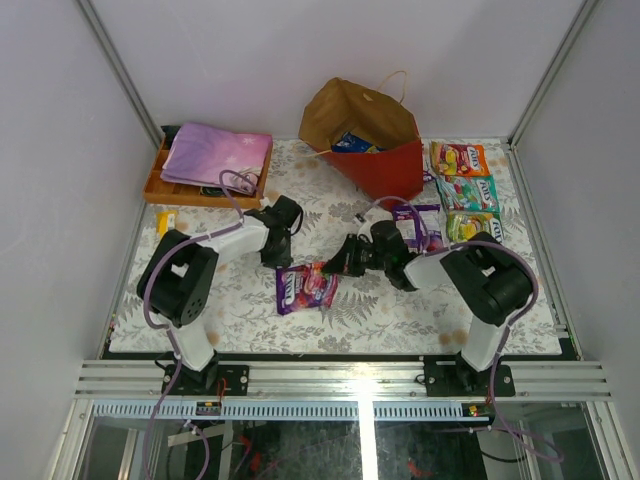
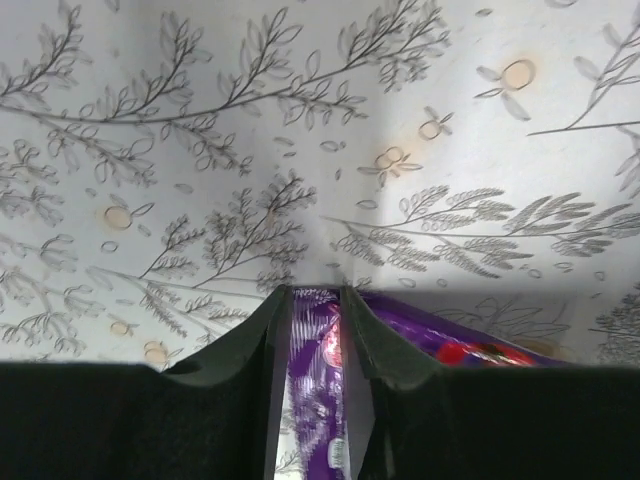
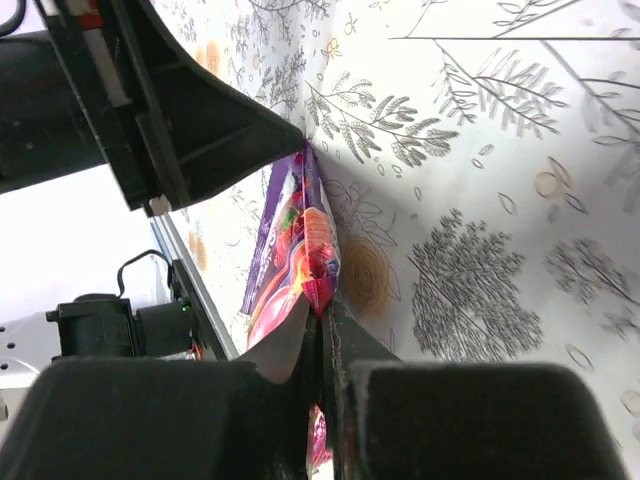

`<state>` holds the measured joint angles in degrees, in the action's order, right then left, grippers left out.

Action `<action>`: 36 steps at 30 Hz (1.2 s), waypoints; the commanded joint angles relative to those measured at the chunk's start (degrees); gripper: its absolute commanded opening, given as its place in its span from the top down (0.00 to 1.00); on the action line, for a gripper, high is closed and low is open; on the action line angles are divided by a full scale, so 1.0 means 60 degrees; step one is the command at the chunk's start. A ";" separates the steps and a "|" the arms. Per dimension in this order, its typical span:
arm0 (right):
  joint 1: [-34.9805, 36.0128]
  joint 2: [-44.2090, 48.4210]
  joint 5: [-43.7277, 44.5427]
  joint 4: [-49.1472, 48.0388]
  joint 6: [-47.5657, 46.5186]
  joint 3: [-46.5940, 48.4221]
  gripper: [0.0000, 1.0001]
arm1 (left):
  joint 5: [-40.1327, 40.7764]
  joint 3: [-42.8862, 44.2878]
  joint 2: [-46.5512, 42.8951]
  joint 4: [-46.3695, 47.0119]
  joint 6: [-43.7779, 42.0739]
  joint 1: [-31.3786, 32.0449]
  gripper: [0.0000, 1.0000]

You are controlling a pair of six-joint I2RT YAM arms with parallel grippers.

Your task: Take the snacks out of the paper bag

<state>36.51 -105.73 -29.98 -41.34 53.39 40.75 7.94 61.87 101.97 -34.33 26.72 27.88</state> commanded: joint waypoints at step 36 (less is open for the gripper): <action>0.2540 -0.4832 0.3177 0.1070 0.0802 0.9308 0.06 | -0.0856 0.1856 -0.5498 -0.1981 0.0650 -0.3155 0.72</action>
<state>48.47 -132.90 -10.11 -40.60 60.95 86.00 3.20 71.92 70.41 -44.21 30.22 9.61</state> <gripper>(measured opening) 0.674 0.273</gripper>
